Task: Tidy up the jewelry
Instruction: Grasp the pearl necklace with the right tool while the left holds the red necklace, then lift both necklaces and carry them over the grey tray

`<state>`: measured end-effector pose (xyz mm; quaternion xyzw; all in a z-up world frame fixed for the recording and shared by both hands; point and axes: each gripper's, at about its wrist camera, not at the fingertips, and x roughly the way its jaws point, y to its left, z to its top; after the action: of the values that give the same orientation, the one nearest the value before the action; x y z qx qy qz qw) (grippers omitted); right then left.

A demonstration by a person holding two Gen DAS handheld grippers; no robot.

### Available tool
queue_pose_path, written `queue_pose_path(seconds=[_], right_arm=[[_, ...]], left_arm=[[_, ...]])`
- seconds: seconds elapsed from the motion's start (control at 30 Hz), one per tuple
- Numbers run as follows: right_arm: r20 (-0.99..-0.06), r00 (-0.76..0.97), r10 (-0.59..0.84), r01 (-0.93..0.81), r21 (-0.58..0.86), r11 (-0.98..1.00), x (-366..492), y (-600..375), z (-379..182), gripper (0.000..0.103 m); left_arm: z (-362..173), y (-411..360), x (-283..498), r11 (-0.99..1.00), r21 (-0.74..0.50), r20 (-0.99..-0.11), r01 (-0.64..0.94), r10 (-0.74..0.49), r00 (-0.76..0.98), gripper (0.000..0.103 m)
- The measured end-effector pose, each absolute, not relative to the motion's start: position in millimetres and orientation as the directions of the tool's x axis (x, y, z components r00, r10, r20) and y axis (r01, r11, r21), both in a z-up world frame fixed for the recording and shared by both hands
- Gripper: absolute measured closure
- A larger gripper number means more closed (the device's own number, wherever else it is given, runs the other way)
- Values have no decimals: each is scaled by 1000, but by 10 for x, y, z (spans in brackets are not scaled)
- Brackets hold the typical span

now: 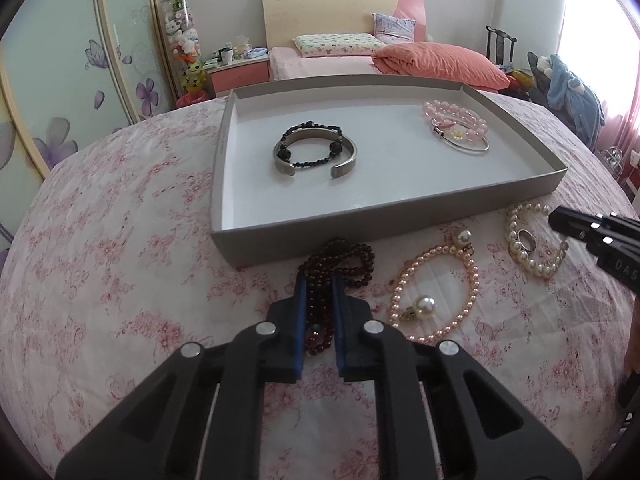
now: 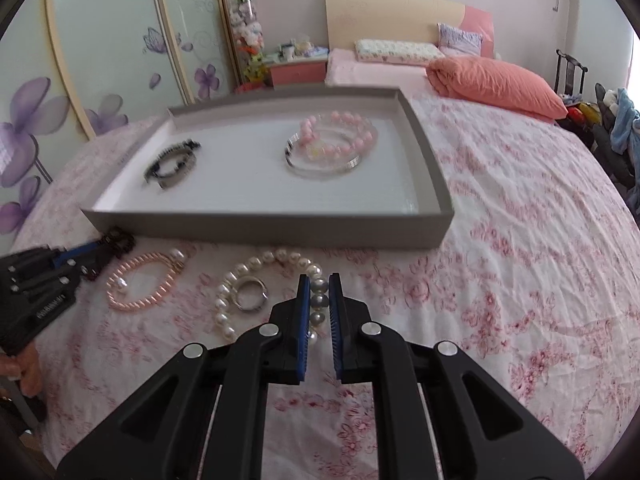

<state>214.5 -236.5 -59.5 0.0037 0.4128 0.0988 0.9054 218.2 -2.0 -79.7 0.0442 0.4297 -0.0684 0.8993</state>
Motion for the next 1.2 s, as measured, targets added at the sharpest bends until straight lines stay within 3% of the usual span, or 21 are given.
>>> queue_pose_path(seconds=[0.5, 1.2], right_arm=[[-615, 714, 335, -275, 194, 942, 2010, -2172, -226, 93], [-520, 766, 378, -286, 251, 925, 1758, -2191, -7, 93]], left_arm=[[-539, 165, 2058, 991, -51, -707, 122, -122, 696, 94], [-157, 164, 1729, 989, -113, -615, 91, -142, 776, 94]])
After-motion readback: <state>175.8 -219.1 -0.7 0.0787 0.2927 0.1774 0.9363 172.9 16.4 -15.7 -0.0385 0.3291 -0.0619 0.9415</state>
